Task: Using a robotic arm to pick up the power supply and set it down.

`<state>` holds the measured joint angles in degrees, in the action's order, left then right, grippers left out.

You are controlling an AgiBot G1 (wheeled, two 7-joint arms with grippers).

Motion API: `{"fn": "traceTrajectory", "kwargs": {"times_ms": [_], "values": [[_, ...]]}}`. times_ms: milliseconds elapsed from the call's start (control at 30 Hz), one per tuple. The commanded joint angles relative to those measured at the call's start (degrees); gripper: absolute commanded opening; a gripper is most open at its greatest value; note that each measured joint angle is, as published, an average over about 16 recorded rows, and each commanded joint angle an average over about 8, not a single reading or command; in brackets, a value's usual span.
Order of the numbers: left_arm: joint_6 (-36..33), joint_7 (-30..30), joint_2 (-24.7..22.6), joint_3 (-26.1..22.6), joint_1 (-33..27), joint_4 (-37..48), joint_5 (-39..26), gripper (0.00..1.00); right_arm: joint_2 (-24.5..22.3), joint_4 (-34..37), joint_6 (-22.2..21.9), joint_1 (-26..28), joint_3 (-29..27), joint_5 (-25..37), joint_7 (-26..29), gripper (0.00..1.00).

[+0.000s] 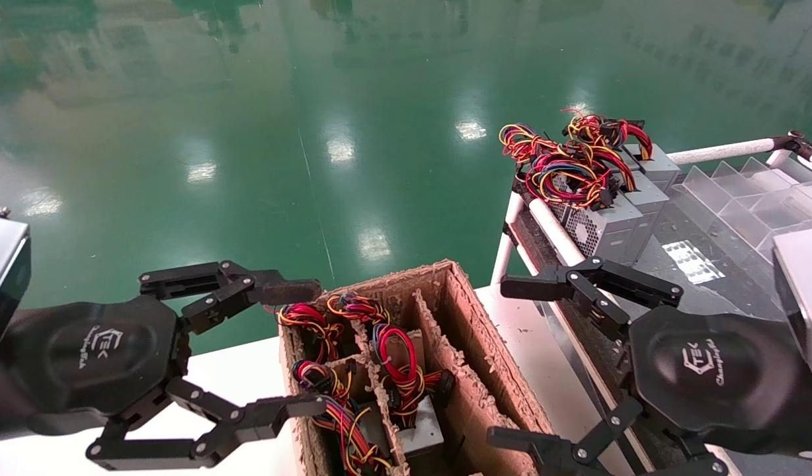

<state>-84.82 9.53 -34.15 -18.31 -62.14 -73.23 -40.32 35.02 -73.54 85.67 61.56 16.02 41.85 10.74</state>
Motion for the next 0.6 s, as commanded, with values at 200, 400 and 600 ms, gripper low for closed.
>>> {"fn": "traceTrajectory", "kwargs": {"times_ms": [200,400,600], "values": [[0.0,0.0,0.0,0.0,0.0,0.0,0.0,0.00,0.0,0.0,0.0,0.0,0.0,0.0,0.0,1.00],[0.0,0.0,0.0,0.0,0.0,0.0,0.0,0.00,0.0,0.0,0.0,0.0,0.0,0.0,0.0,1.00],[0.0,0.0,0.0,0.0,0.0,0.0,0.0,0.00,0.0,0.0,0.0,0.0,0.0,0.0,0.0,1.00]]}}
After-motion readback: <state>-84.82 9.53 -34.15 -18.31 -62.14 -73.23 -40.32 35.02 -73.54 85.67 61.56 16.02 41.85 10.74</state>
